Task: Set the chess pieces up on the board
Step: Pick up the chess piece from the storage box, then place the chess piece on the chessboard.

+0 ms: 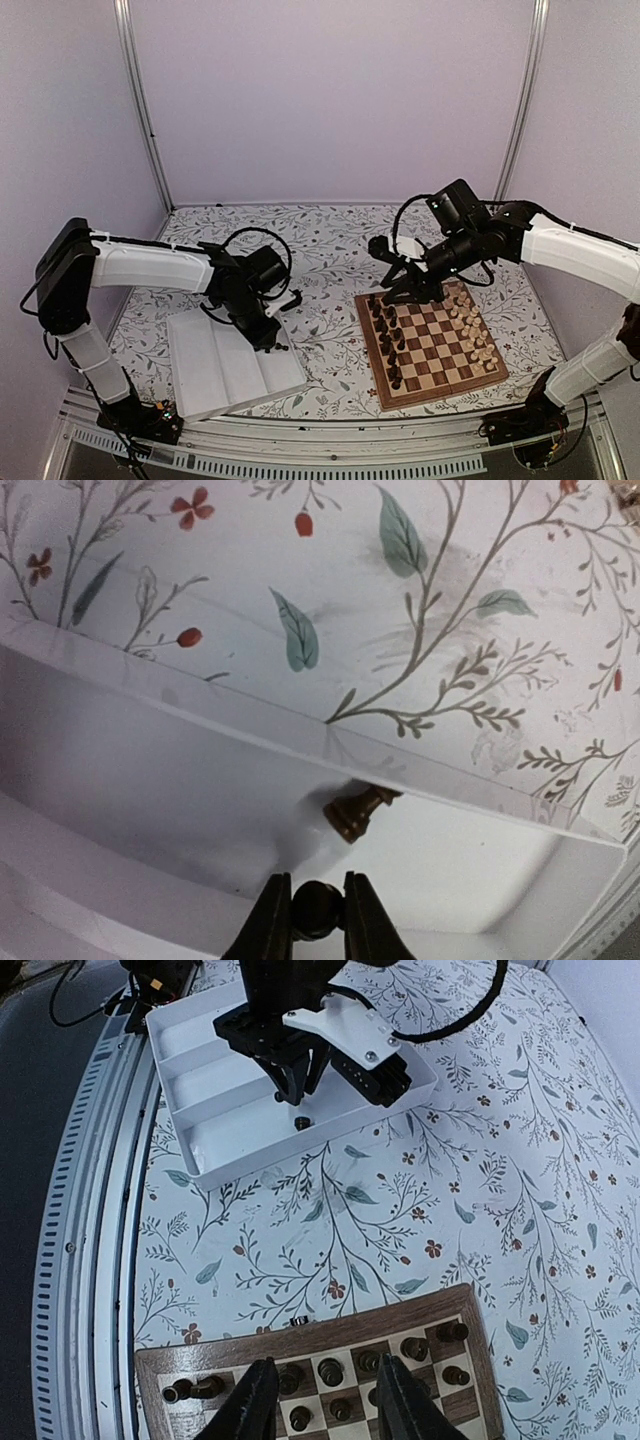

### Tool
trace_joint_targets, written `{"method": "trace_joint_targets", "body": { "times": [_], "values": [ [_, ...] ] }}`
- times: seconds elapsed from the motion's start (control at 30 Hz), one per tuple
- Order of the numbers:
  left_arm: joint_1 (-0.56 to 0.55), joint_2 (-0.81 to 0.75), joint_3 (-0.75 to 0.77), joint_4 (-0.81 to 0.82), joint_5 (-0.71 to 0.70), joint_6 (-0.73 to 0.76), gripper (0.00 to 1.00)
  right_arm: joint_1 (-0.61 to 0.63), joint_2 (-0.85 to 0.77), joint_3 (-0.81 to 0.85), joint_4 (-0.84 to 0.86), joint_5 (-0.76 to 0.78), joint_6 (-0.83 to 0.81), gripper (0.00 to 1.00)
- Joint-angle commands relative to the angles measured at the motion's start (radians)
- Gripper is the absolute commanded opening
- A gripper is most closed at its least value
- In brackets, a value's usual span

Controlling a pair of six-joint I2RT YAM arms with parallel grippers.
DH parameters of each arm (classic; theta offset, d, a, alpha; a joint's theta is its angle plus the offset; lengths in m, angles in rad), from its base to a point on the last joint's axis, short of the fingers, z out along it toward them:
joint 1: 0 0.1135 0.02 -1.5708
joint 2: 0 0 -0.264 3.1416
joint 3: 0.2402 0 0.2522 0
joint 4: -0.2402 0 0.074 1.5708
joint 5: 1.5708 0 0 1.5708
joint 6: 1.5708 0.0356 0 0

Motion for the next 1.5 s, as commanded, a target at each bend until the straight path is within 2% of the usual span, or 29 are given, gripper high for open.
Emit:
{"method": "trace_joint_targets", "body": {
  "times": [0.0,0.47,0.7,1.0,1.13,1.33,1.47],
  "values": [
    [0.056,-0.137,-0.057,0.092,0.082,-0.028,0.03,-0.003,0.079,0.083,-0.014,-0.096,0.02,0.36],
    [0.205,-0.309,-0.276,0.409,0.32,-0.139,0.05,0.114,0.37,0.253,-0.015,-0.133,0.077,0.35],
    [0.257,-0.316,-0.319,0.471,0.377,-0.22,0.07,0.205,0.481,0.322,0.009,-0.017,0.067,0.35],
    [0.32,-0.325,-0.361,0.549,0.507,-0.351,0.09,0.324,0.55,0.392,0.185,0.294,0.094,0.34],
    [0.344,-0.324,-0.375,0.57,0.573,-0.385,0.1,0.362,0.571,0.407,0.244,0.376,0.075,0.35],
    [0.384,-0.358,-0.401,0.619,0.622,-0.453,0.11,0.387,0.599,0.435,0.257,0.373,0.081,0.37],
    [0.389,-0.448,-0.45,0.773,0.595,-0.546,0.12,0.377,0.619,0.439,0.278,0.317,0.186,0.41]
  ]
}}
